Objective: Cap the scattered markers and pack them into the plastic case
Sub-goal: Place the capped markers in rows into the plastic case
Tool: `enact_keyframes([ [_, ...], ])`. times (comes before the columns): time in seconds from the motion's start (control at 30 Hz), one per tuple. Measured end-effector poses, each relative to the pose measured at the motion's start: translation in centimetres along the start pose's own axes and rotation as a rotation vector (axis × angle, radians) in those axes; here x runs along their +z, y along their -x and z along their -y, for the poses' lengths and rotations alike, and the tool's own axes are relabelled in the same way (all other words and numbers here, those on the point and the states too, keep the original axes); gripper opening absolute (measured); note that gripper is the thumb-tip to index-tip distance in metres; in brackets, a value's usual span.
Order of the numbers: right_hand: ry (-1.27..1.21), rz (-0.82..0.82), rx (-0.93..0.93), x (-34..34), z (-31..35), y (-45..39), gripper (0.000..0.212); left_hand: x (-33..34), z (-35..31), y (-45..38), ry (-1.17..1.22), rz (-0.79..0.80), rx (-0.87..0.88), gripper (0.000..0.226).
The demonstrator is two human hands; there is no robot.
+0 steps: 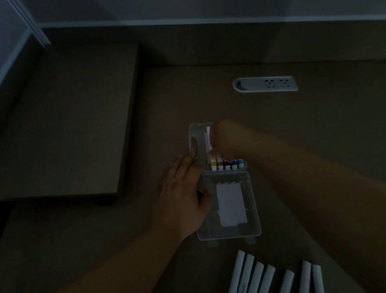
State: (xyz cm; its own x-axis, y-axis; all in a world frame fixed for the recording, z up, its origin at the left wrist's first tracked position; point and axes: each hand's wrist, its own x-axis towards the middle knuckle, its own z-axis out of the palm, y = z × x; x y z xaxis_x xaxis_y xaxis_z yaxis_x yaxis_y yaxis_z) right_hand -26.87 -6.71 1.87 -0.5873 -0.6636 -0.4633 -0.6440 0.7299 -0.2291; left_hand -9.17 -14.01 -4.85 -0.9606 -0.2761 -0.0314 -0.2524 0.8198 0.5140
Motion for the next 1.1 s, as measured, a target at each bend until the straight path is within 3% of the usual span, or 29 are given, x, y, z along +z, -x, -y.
enact_keyframes([
  [0.3, -0.054, -0.075, 0.037, 0.4, 0.3, 0.6, 0.036, 0.4, 0.4, -0.1, 0.027, -0.018, 0.019, 0.055],
  [0.5, -0.469, -0.200, 0.129, 0.8, -1.3, 2.7, 0.010, 0.5, 0.3, 0.0, 0.034, -0.023, -0.003, 0.055],
  [0.6, -0.571, -0.274, 0.202, 1.4, -3.5, 6.4, 0.012, 0.6, 0.0, 0.2, 0.036, -0.040, -0.004, 0.056],
  [0.7, -0.566, -0.311, 0.291, 2.6, -5.9, 11.4, 0.029, 0.7, -0.4, 0.4, -0.001, -0.083, 0.012, 0.053],
  [0.8, -0.535, -0.213, 0.366, 4.8, -7.7, 16.8, 0.030, 0.7, -0.1, 0.1, -0.021, -0.119, 0.040, 0.053],
  [0.97, -0.649, 0.116, 0.524, 8.8, -8.5, 24.9, 0.016, 0.6, -0.8, 0.0, 0.003, -0.104, -0.018, 0.051],
  [1.1, -0.663, 0.184, 0.541, 12.0, -8.3, 26.5, 0.013, 0.8, -1.0, 0.2, -0.007, -0.120, -0.015, 0.045],
])
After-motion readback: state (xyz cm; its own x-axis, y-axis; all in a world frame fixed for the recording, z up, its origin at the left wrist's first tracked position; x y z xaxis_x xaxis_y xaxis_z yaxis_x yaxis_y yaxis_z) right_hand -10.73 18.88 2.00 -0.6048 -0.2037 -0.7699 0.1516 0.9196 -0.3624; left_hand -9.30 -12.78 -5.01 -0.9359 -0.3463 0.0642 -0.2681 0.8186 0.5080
